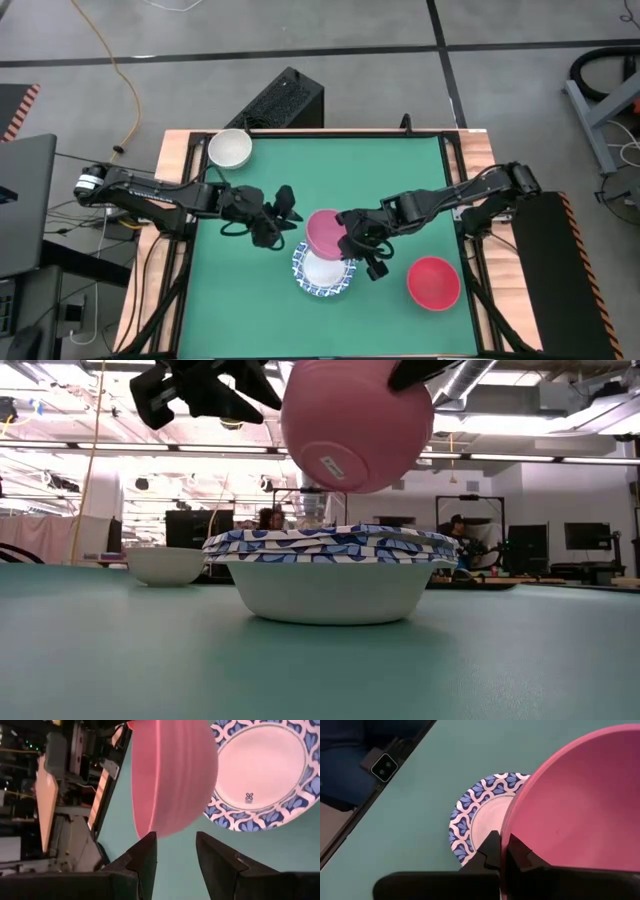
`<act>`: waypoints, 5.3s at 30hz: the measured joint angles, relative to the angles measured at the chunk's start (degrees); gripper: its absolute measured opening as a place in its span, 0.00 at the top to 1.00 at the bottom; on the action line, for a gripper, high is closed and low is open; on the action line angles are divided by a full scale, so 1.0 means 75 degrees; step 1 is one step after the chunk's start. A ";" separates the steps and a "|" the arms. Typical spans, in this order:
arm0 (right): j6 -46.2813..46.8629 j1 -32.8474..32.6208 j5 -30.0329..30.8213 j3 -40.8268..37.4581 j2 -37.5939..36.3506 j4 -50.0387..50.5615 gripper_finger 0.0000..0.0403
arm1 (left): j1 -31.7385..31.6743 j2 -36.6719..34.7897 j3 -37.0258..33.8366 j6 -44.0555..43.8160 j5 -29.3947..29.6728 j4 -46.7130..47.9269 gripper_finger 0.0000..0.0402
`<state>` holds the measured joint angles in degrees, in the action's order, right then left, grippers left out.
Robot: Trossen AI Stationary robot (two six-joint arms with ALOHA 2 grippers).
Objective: Nest bowls inside each other
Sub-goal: Stack the pink bowl on top of the white with blue patterned bowl
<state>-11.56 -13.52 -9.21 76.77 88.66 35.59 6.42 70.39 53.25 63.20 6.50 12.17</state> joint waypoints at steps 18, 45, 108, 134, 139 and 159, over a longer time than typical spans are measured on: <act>0.0085 -0.0154 0.0054 -0.0003 0.0154 -0.0121 0.97 | -0.0179 0.0003 0.0408 -0.5270 0.1462 0.0360 0.68; -0.0034 -0.0198 -0.0262 -0.0006 0.0146 -0.0387 0.97 | -0.0160 0.1091 0.0673 -0.0085 -0.0321 0.0512 0.68; 0.1141 0.0092 -0.0268 -0.0003 0.0214 -0.0895 0.73 | 0.0160 0.1381 0.1428 0.1332 -0.0411 0.1556 1.00; 0.0118 0.0144 0.0750 0.0384 0.0071 -0.0973 0.50 | 0.0232 0.1370 0.1431 0.0575 0.0565 0.2256 1.00; -0.0109 0.0174 0.0848 0.0824 0.0055 -0.0735 0.47 | 0.0229 0.1370 0.1425 0.0442 0.1038 0.2660 1.00; 0.1627 -0.0232 0.2196 0.2964 0.0047 0.3885 0.46 | 0.1328 0.1378 0.1419 -0.0955 0.1480 0.3130 1.00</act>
<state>0.64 -15.26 7.26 99.00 89.01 64.73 16.38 80.73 63.90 56.03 17.61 35.65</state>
